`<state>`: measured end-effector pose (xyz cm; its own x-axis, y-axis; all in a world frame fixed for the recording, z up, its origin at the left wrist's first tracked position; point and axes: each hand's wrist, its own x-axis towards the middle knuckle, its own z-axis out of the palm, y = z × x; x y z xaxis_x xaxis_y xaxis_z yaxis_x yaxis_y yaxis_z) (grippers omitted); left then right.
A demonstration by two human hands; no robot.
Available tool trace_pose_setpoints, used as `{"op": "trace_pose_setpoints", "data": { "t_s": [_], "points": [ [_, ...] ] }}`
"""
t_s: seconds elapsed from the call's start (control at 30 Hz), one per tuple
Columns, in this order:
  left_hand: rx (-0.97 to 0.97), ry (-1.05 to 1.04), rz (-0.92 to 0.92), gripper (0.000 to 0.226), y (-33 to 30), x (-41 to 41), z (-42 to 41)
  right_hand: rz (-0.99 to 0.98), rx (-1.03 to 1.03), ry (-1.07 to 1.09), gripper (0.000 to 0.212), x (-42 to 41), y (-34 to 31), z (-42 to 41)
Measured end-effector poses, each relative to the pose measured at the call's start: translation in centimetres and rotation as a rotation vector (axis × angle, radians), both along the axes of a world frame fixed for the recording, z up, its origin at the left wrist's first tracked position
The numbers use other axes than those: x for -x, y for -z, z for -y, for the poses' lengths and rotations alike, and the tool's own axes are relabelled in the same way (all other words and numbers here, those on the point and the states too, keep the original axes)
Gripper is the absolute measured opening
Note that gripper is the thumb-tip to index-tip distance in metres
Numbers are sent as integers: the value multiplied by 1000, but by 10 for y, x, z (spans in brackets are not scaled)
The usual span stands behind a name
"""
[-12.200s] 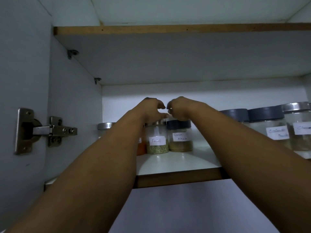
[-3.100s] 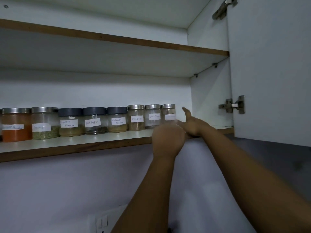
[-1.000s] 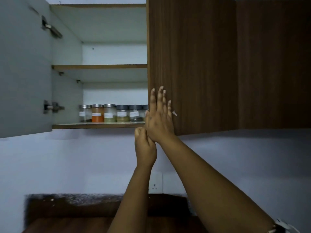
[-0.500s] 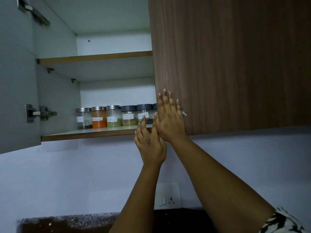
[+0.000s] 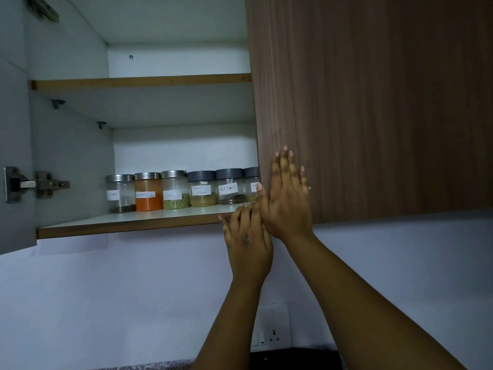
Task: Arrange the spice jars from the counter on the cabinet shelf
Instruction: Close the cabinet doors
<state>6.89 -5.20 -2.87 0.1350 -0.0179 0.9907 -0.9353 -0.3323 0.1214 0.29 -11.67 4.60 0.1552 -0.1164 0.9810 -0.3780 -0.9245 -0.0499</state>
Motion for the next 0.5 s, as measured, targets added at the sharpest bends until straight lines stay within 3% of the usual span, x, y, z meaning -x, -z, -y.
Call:
{"op": "trace_pose_setpoints", "data": {
  "t_s": [0.2,0.33,0.5],
  "points": [
    [-211,202,-60,52,18,-1,-22,-21,-113,-20,64,2,40,-10],
    [-311,175,-169,55,53,16,-51,-294,-200,-57,70,18,96,-26],
    [-251,76,-209,60,67,57,-121,-539,-298,-118,77,57,127,-85]
  ]
}}
